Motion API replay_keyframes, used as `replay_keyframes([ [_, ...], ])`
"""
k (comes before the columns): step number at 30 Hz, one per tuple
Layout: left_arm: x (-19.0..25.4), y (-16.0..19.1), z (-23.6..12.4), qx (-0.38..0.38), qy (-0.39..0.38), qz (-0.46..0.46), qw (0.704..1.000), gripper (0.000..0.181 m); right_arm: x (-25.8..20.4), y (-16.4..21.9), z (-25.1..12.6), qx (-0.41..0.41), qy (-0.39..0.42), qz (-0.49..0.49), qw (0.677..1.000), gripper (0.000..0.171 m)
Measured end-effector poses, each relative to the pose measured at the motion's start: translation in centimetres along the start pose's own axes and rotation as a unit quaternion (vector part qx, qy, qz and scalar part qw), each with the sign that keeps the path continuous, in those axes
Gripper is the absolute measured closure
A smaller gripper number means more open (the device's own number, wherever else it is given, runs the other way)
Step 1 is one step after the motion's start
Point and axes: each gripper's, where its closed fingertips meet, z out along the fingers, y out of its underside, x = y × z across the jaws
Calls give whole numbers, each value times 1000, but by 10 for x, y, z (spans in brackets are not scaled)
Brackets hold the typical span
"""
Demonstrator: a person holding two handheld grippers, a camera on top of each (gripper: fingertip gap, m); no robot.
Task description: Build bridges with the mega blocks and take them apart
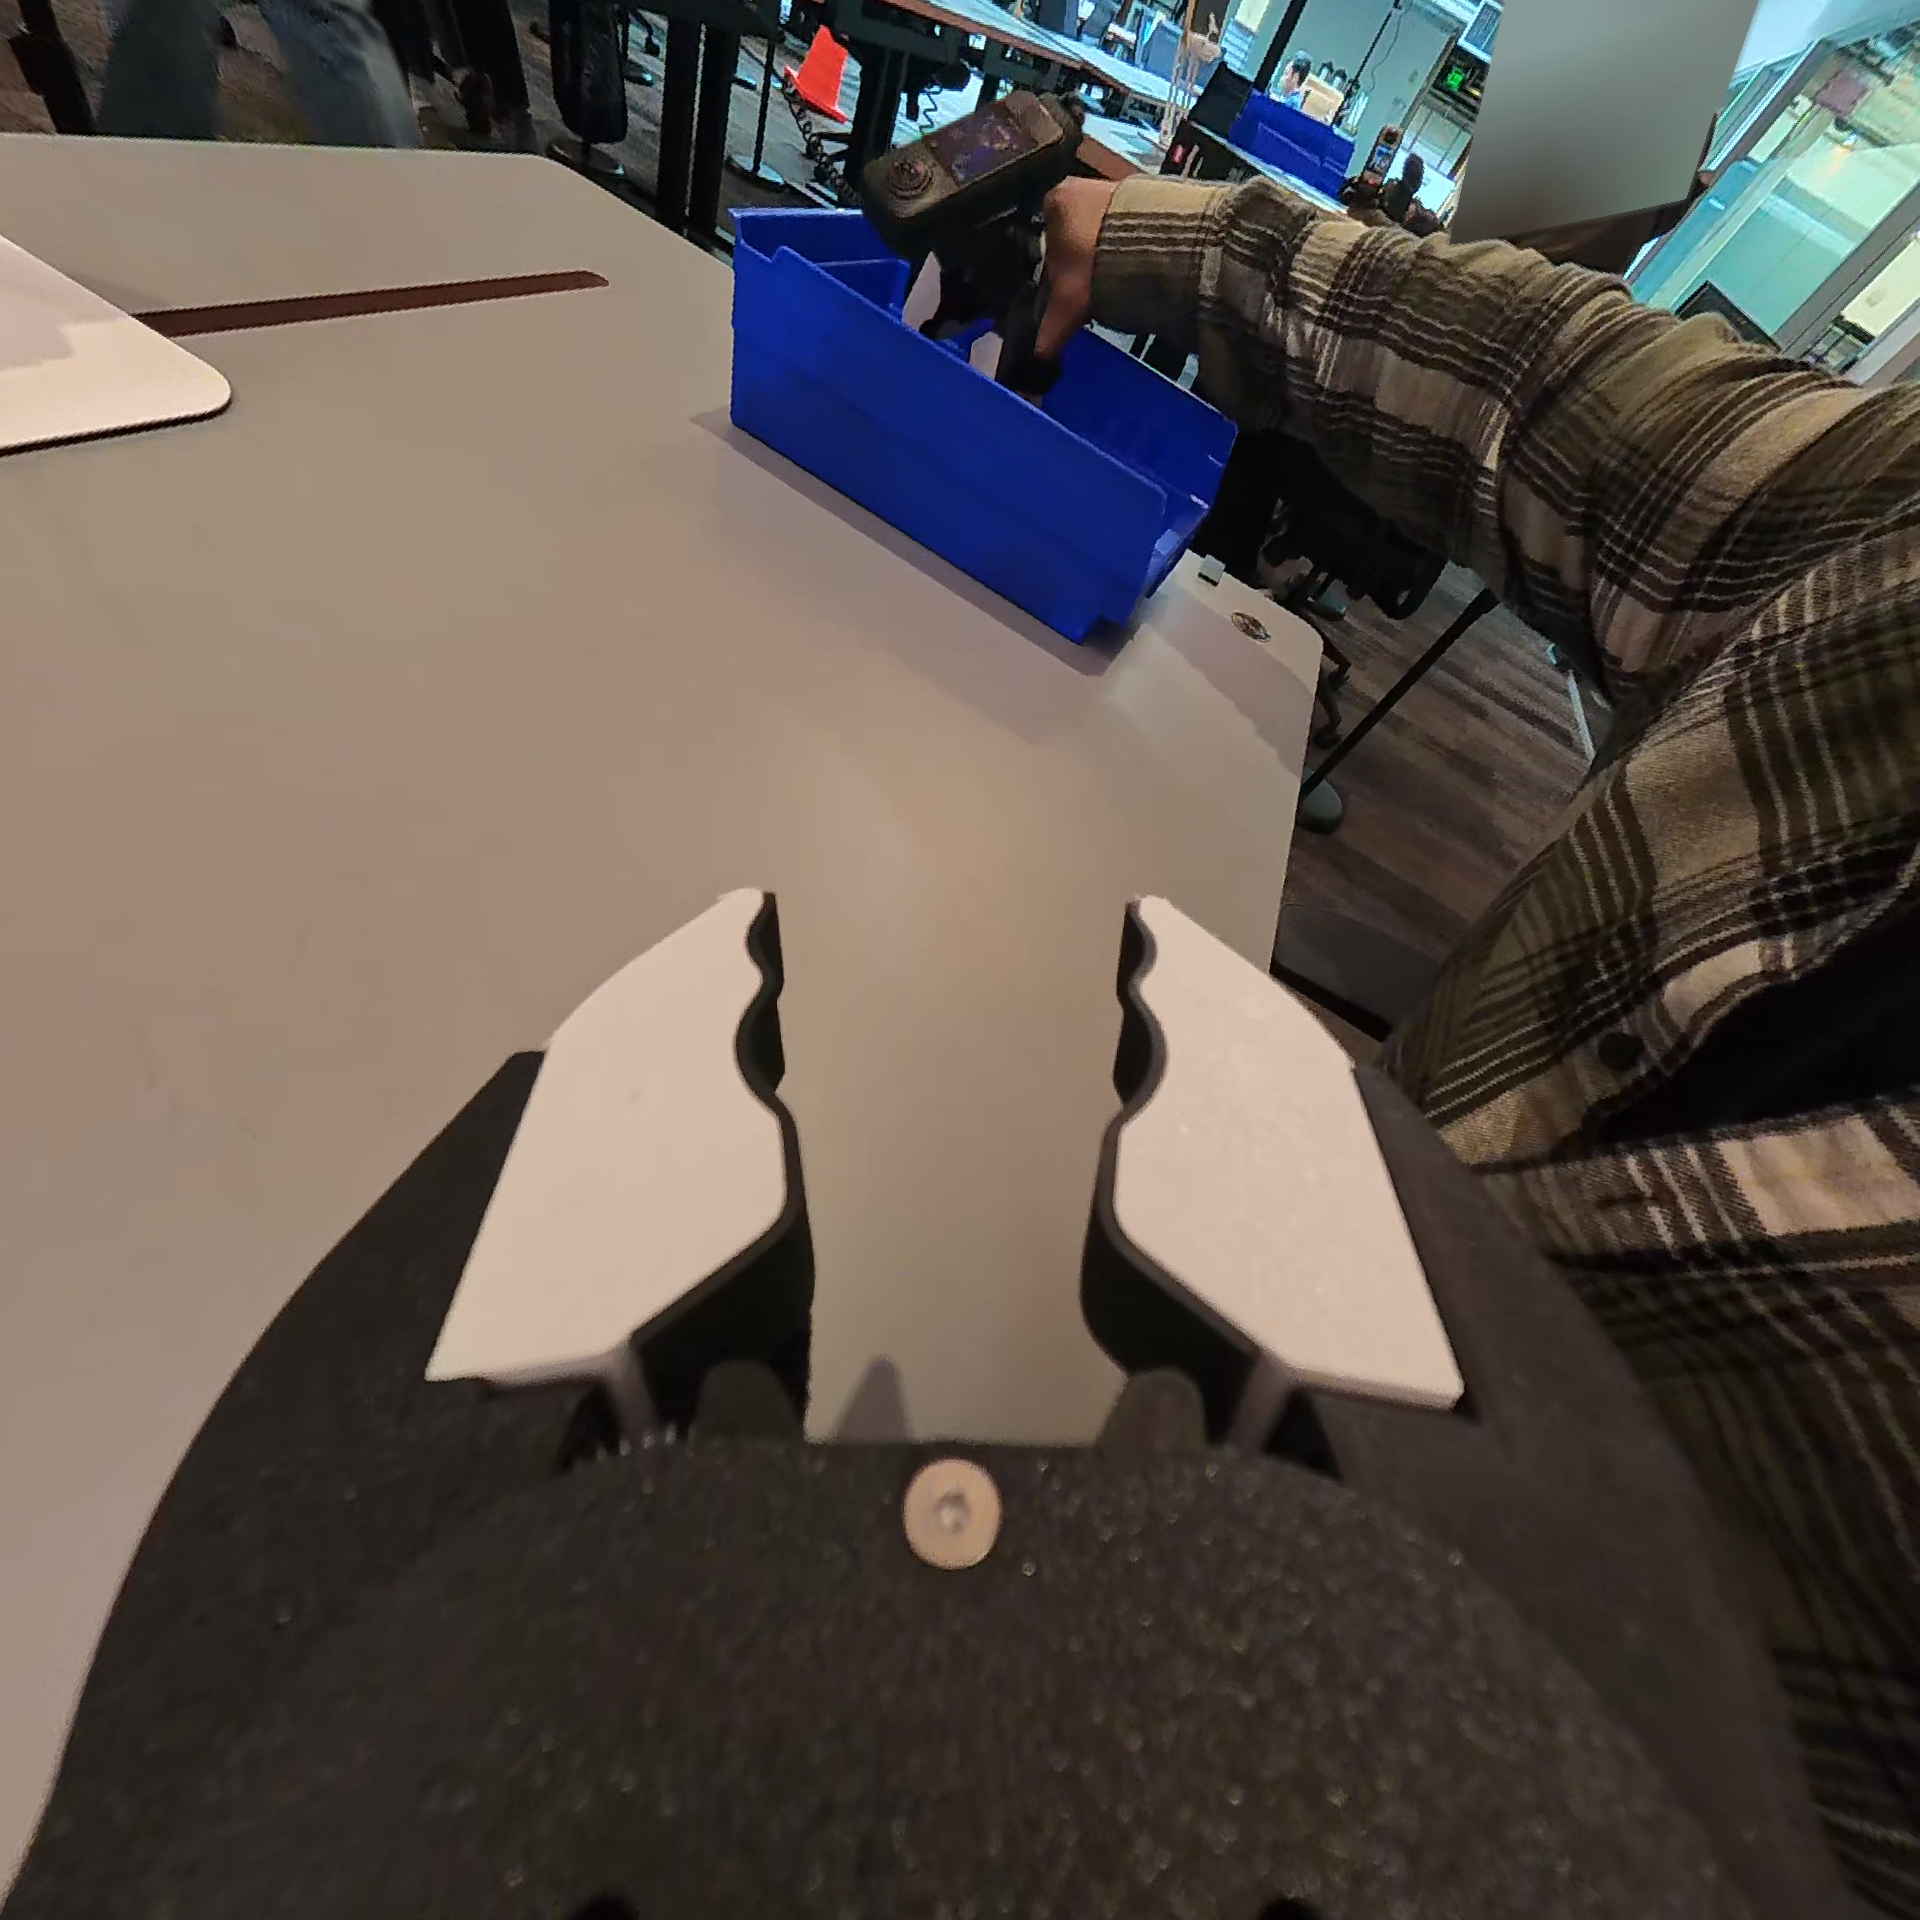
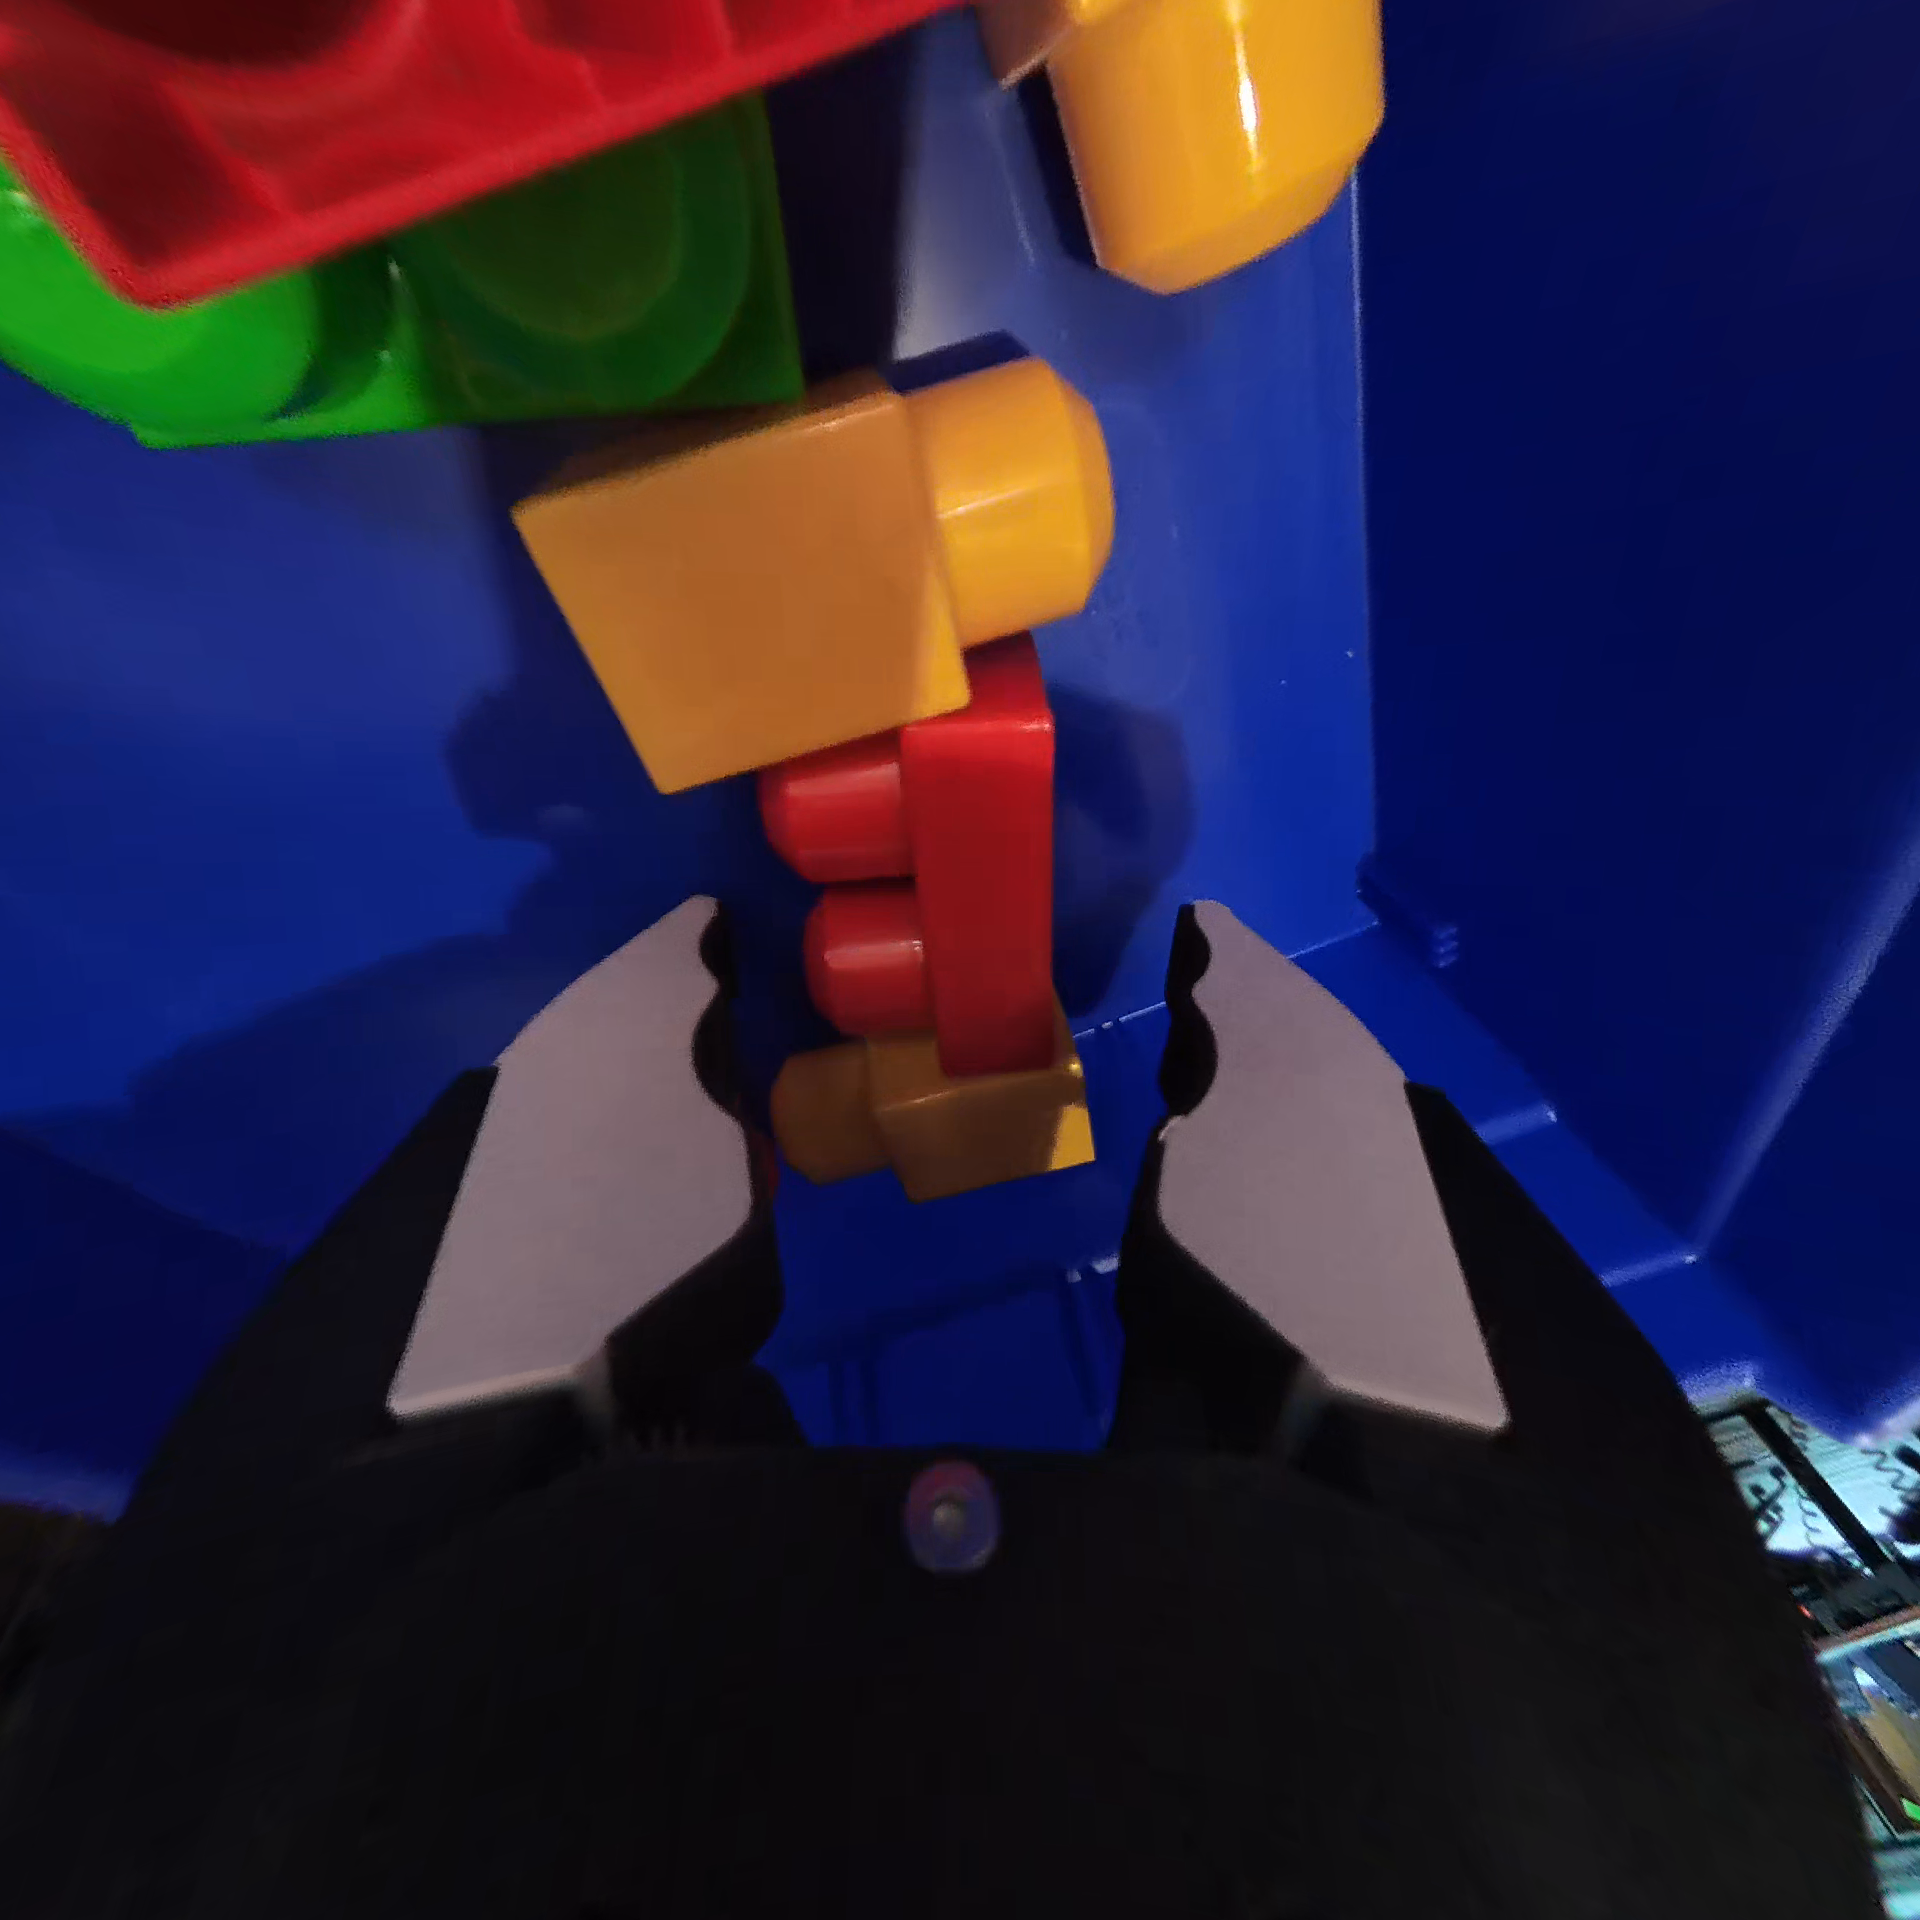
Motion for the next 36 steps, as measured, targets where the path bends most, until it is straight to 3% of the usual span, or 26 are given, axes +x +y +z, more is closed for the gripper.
replay_keyframes([
  [4,-1,2,0,-3,-1,-2,1000,119,0,1,2,-9,-15,8,1000,94],
  [7,-1,2,0,-1,-1,-3,1000,119,-2,6,2,-31,-29,8,999,126],
  [12,0,5,0,-2,0,-6,1000,119,-2,8,-5,-21,-27,39,999,127],
  [16,-5,5,1,10,-4,-17,1000,119,-15,5,-35,23,-49,77,996,127],
  [21,-10,-14,23,41,26,-51,998,119,-33,-11,-100,68,-50,97,992,127],
  [24,-9,-35,50,58,67,-79,993,117,-46,-41,-145,102,-29,88,990,127],
  [28,-14,-59,88,61,123,-121,983,111,-87,-110,-193,169,-14,13,985,128],
  [31,-23,-78,105,70,151,-164,972,106,-121,-157,-206,171,15,-60,983,128],
  [36,-38,-93,124,54,130,-197,970,99,-159,-222,-208,143,57,-138,978,128],
])
